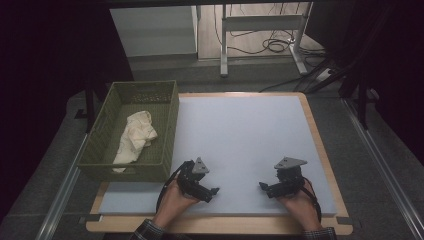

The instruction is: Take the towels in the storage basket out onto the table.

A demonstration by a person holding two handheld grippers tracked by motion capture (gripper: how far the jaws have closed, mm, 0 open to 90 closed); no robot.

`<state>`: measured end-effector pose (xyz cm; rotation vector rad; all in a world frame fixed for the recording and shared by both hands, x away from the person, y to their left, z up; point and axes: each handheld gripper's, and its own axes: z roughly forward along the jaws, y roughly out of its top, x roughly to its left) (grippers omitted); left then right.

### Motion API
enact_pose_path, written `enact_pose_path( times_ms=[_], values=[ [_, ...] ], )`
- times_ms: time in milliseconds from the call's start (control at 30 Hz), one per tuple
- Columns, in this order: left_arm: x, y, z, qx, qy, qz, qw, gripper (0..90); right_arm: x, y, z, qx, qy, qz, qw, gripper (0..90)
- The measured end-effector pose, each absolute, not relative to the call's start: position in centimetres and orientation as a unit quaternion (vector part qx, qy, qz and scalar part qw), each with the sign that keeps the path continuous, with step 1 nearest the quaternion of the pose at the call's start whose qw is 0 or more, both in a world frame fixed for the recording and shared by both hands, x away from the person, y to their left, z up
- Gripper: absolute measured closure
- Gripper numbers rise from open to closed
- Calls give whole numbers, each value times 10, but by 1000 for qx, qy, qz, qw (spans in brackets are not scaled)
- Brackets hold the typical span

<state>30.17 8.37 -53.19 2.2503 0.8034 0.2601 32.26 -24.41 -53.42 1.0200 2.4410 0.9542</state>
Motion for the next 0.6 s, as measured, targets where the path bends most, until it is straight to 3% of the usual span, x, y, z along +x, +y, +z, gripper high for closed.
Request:
enact_pose_path(
  times_ms=[600],
  values=[
    [315,69,-496,878,302,94,358,13,322,-244,-534,358,856,335,165,0]
  ],
)
